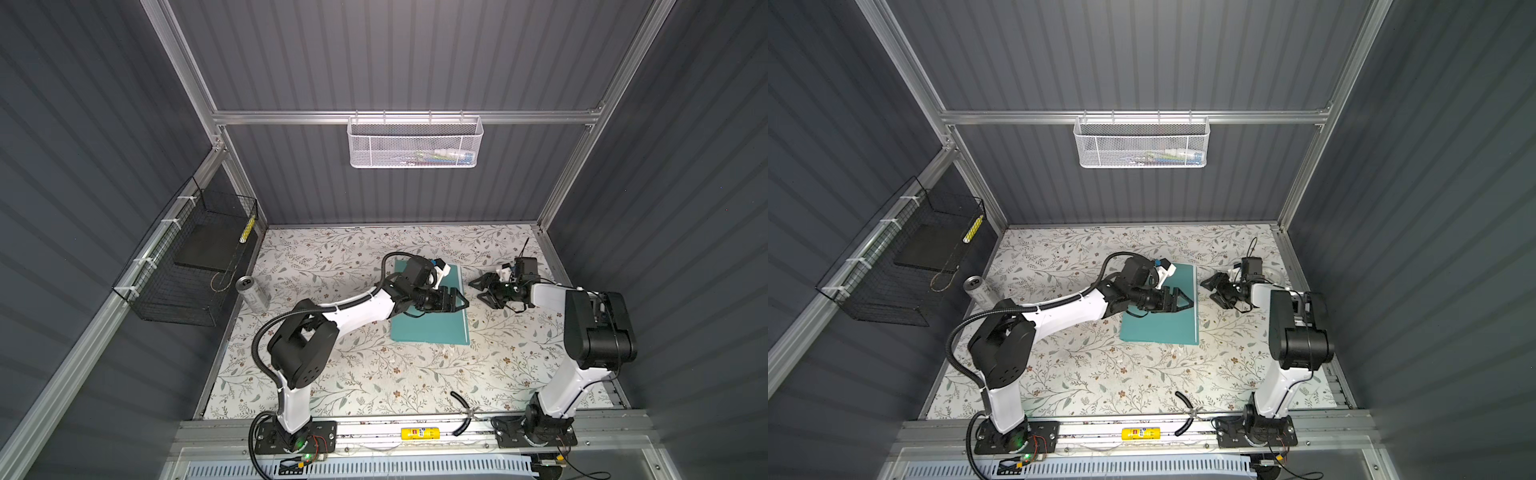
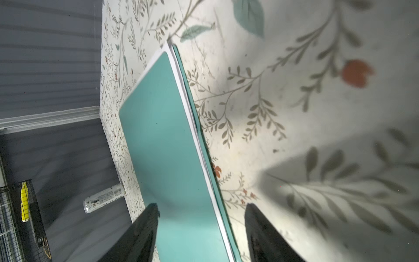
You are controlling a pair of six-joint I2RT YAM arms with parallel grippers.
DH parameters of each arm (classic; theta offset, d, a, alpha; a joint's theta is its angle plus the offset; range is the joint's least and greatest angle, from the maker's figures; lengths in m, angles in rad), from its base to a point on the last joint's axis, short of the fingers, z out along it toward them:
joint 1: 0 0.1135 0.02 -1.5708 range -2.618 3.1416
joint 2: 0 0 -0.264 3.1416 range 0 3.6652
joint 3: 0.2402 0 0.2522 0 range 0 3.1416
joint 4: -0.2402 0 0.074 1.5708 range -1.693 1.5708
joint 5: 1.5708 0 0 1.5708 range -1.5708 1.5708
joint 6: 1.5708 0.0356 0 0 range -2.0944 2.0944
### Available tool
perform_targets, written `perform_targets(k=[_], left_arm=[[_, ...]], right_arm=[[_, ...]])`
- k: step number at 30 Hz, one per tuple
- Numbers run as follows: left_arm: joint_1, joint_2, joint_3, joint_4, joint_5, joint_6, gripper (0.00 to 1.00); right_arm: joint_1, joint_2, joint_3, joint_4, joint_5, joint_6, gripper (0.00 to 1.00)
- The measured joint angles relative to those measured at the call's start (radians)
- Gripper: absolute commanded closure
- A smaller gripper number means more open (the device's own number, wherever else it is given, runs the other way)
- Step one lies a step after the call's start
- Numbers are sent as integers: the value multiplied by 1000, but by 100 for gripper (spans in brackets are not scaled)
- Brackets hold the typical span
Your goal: Put the files into the folder
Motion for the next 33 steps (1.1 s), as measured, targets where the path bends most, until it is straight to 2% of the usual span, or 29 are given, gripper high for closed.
perform_targets(k=[4, 9, 11, 12, 19, 22, 28, 33], left_arm=[[-14, 33, 48, -18, -50, 48, 17], [-7, -49, 47, -85, -235, 156, 9], [5, -138, -13, -91, -314, 188, 6], [14, -183, -47, -94, -344, 198, 1], [149, -487, -341, -80, -543, 219, 0], [157, -579, -440, -89, -650, 235, 0], [165, -706, -543, -105, -831, 254, 0], [171, -752, -632, -34, -1012, 336, 0]], right_arm=[[-2, -73, -5, -14, 32, -4, 37], [5, -56, 13, -70, 56, -40, 37], [12, -13, 51, -97, 65, -57, 37], [17, 11, 72, -106, 70, -63, 37], [97, 167, 255, -176, 100, -102, 38], [140, 222, 336, -203, 108, -108, 38], [214, 314, 450, -237, 123, -111, 38], [226, 283, 449, -264, 154, -124, 37]])
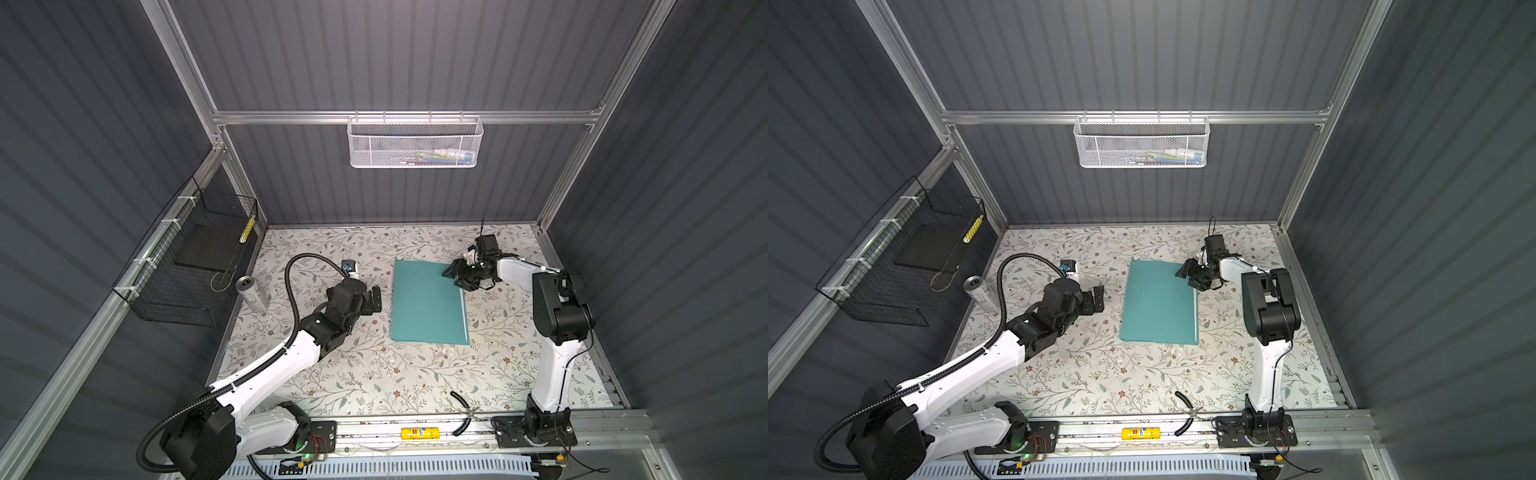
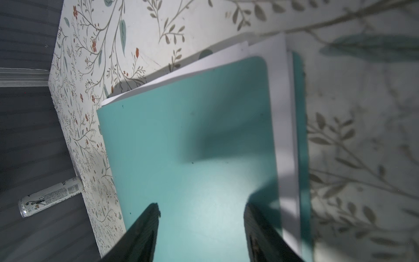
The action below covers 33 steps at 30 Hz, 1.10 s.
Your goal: Put the files into the folder
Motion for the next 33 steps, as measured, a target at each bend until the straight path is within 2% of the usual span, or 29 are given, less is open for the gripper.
perform_targets(k=[3, 4, 5, 6, 10, 12, 18, 23, 24, 26, 29, 33], left_arm=[[16, -22, -116, 139, -129, 92, 0], [35, -28, -166, 199, -159, 125, 0], [60, -30, -197, 233, -179, 144, 0], [107, -30, -232, 274, -191, 160, 0], [320, -3, -316, 416, -182, 183, 0], [388, 58, -334, 496, -179, 193, 0], [503, 357, -341, 715, -83, 254, 0], [577, 483, -343, 891, 15, 267, 0], [585, 502, -360, 971, 27, 272, 0], [595, 523, -388, 1038, 47, 272, 0], [595, 531, -382, 1050, 76, 275, 0], [595, 532, -336, 1038, 103, 280, 0]], right_arm=[[-4, -118, -57, 5, 24, -23, 32], [-4, -185, -90, 9, 32, -35, 23], [-5, -245, -114, 11, 40, -42, 6], [-5, -314, -140, 14, 50, -57, 1], [-4, -557, -211, 31, 107, -122, 1], [-4, -644, -241, 34, 148, -150, 1], [-5, -809, -398, 71, 366, -216, 1], [-8, -907, -697, 244, 584, -321, 1], [-11, -928, -768, 292, 633, -351, 1], [-33, -941, -856, 359, 703, -393, 1], [-116, -887, -889, 476, 756, -435, 1], [-217, -764, -953, 779, 728, -459, 1]])
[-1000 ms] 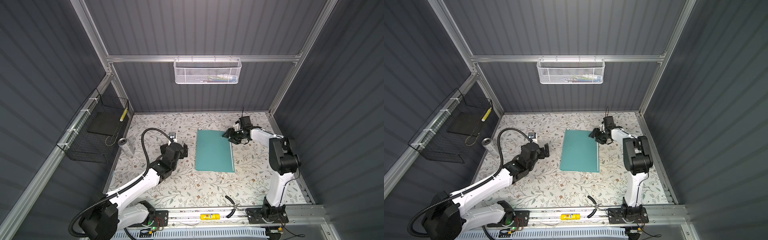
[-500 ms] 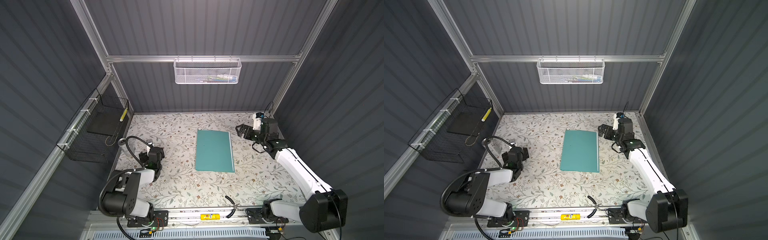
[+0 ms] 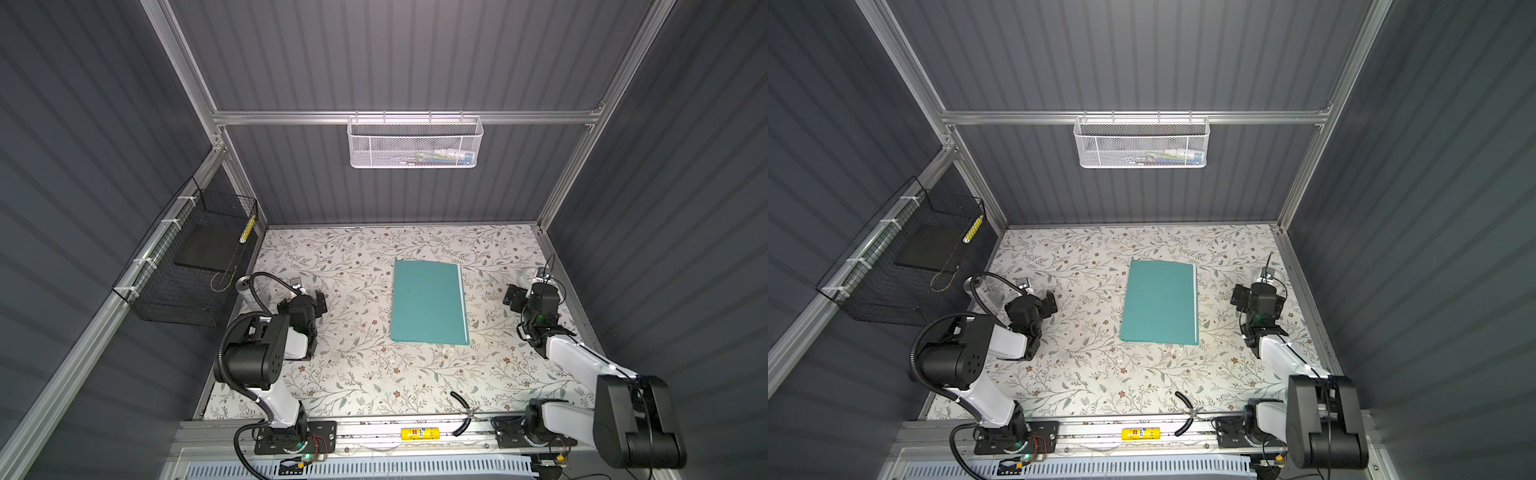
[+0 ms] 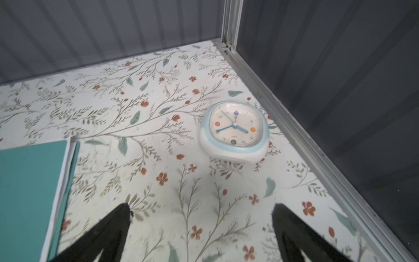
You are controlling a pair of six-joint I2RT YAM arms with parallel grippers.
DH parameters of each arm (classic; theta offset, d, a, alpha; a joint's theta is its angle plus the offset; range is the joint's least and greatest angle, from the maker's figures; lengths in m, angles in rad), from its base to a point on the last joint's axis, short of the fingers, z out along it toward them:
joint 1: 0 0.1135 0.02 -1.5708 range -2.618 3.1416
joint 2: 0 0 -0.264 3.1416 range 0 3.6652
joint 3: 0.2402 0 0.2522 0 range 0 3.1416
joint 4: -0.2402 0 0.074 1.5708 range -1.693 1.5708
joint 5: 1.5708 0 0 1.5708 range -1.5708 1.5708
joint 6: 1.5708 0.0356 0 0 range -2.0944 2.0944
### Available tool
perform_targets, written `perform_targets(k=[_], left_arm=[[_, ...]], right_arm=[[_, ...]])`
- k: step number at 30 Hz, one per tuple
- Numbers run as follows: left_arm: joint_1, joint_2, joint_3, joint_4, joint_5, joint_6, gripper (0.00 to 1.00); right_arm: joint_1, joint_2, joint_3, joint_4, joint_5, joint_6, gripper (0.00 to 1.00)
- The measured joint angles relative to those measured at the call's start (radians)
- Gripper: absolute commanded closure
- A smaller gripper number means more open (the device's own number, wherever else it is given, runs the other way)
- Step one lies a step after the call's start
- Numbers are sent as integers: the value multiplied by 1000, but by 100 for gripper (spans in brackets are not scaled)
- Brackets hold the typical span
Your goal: Put the files into the folder
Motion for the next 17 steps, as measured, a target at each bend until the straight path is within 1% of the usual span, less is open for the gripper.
perform_targets(k=[3, 5, 7, 9, 17], left_arm=[[0, 0, 13, -10, 6, 3, 0], [0, 0, 15, -16, 10, 3, 0], [0, 1, 17, -19, 11, 4, 0], [0, 2, 20, -23, 12, 7, 0], [-3, 2, 30, -42, 12, 16, 0]], right_arm=[[-35, 117, -63, 187, -86, -16, 1], [-24, 182, -78, 260, -125, -33, 1], [-11, 192, -81, 287, -155, -47, 1], [-6, 191, -83, 352, -172, -57, 1], [-6, 186, -83, 432, -192, -68, 1]])
